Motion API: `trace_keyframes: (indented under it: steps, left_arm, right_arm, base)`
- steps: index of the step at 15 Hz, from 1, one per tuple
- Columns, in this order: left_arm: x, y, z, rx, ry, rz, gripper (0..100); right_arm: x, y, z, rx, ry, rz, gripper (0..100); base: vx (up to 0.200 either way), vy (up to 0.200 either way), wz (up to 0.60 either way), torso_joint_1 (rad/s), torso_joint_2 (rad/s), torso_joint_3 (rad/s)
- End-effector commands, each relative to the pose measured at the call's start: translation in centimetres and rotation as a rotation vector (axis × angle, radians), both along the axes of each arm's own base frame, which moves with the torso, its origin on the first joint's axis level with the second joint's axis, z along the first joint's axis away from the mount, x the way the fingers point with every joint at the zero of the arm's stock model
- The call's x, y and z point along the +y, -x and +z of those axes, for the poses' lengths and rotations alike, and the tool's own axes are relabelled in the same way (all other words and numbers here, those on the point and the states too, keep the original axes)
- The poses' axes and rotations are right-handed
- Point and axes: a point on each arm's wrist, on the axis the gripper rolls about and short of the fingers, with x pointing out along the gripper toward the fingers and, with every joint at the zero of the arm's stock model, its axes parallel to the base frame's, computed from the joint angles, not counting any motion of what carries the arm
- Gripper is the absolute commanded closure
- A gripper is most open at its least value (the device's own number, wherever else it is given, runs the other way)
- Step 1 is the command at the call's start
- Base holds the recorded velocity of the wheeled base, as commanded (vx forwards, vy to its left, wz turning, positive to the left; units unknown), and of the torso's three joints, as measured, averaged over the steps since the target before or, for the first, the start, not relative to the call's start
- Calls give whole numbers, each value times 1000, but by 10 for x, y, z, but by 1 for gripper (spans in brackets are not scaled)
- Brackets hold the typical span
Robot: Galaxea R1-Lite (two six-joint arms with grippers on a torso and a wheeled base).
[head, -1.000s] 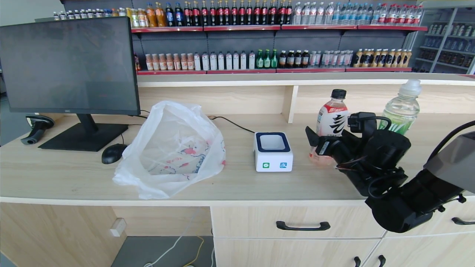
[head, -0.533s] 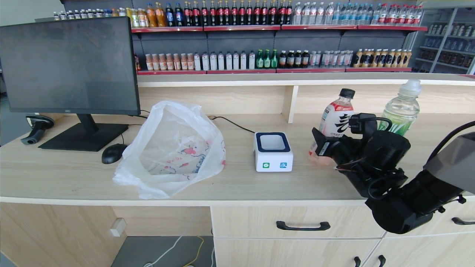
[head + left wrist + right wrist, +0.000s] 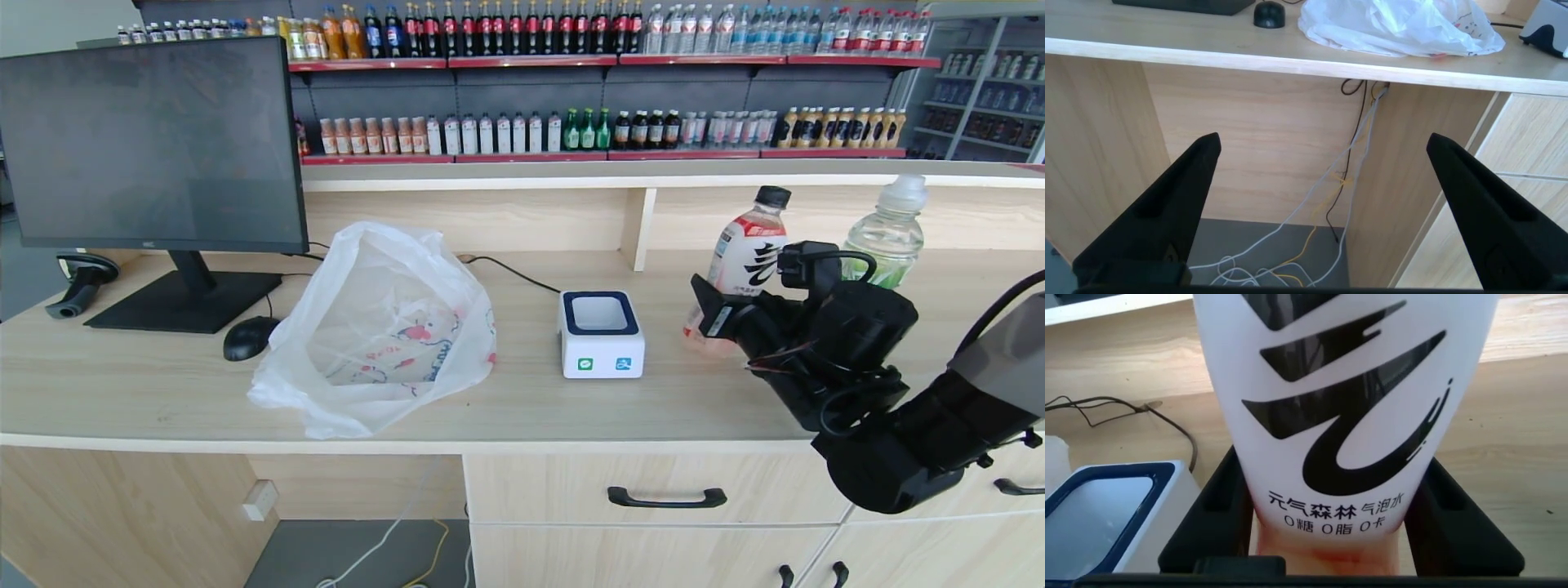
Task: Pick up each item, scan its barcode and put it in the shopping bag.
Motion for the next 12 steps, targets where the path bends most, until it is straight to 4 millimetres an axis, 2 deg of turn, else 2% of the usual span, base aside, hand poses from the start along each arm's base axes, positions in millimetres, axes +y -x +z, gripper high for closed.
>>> trace_keyframes:
  steps: [1, 4, 6, 12]
  left_arm:
    - [0, 0, 0, -1, 0, 1, 0]
    - [0, 0, 0, -1, 0, 1, 0]
    - [0, 0, 0, -1, 0, 1, 0]
    - [0, 0, 0, -1, 0, 1, 0]
  right_arm:
    - [-1, 5, 8, -19, -6, 1, 100]
    - [-7, 32, 23, -34, -8, 31, 100]
    - [-1, 60, 34, -48, -10, 89, 100]
    - [7, 123, 45, -56, -19, 211, 100]
  base:
    - [0, 0, 0, 0, 0, 0]
    - [0, 0, 0, 0, 0, 0]
    - [0, 0, 0, 0, 0, 0]
    - [0, 0, 0, 0, 0, 0]
